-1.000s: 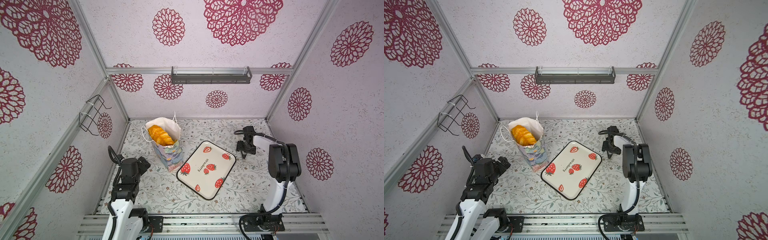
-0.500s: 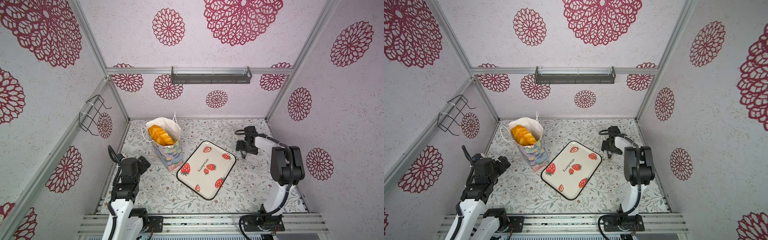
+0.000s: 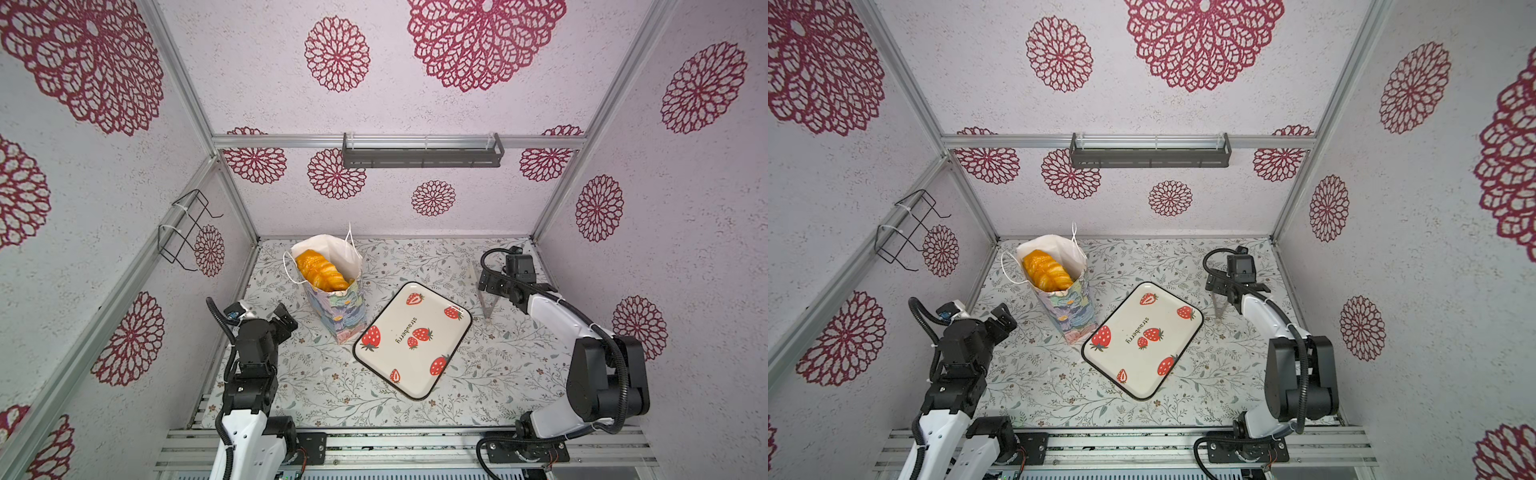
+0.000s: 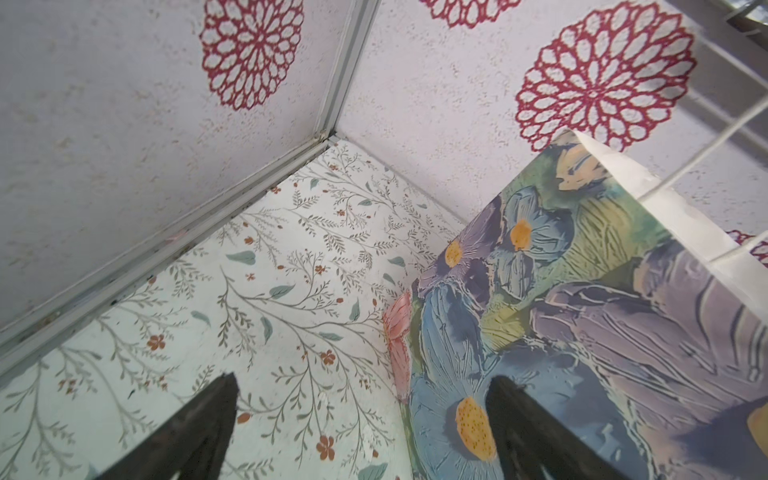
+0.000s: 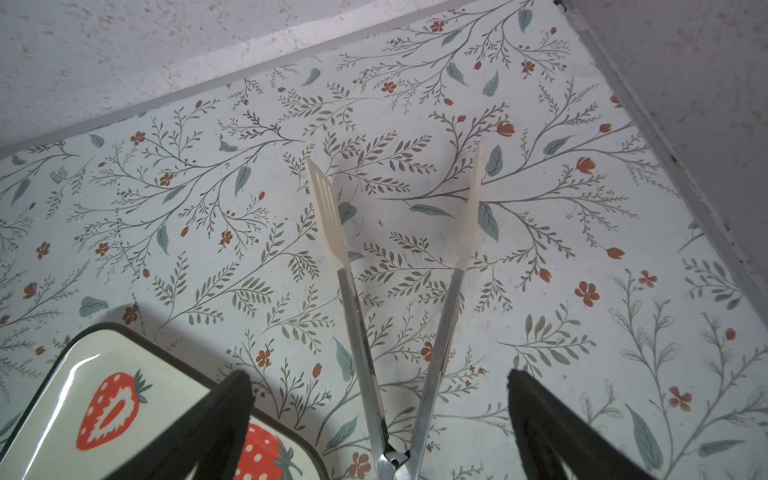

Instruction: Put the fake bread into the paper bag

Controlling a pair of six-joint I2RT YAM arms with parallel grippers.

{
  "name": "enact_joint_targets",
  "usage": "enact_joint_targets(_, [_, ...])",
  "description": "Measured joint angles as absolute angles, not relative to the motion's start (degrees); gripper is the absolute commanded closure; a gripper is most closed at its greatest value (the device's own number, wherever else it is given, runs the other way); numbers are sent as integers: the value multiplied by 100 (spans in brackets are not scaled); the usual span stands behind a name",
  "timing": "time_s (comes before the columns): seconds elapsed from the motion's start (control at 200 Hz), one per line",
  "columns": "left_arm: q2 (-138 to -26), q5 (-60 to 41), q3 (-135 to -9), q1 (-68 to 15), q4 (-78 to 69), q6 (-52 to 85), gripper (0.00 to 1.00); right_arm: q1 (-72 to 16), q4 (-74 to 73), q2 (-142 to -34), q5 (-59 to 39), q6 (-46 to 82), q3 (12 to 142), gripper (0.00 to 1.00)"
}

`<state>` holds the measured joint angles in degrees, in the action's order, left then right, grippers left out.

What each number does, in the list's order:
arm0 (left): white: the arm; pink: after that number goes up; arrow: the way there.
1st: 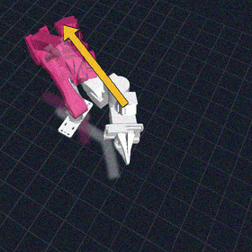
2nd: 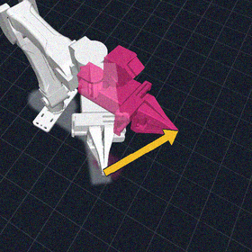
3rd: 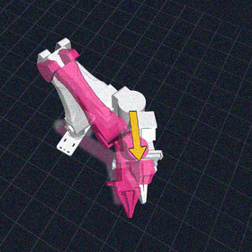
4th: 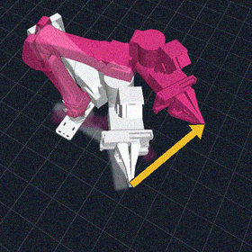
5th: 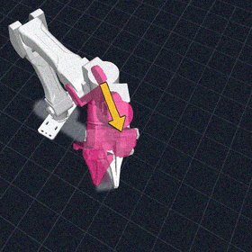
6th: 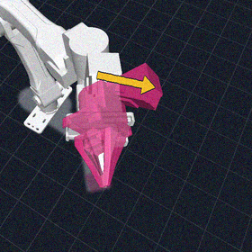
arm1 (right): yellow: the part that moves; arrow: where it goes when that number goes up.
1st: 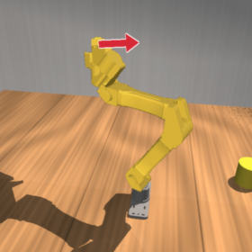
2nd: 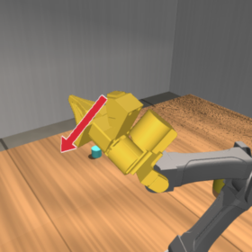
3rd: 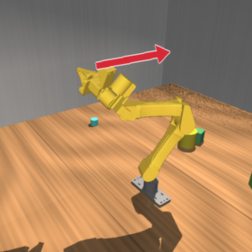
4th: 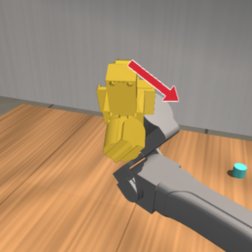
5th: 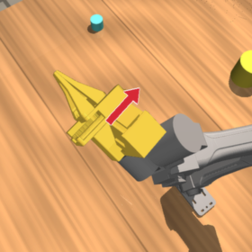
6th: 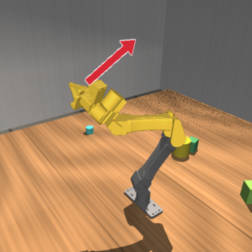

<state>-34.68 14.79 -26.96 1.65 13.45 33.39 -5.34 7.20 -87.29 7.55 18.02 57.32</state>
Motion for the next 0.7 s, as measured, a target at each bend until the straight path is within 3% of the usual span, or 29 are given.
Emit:
enact_joint_targets(0.345, [-4388, 1426, -2410, 163, -145, 2322, 3, -698, -893, -8191, 1310, 1389, 4141, 1])
enact_joint_targets(0.701, [-5808, 1247, -2344, 183, -1299, 1243, 3, -762, -2274, -7819, 1382, 384, 3389, 1])
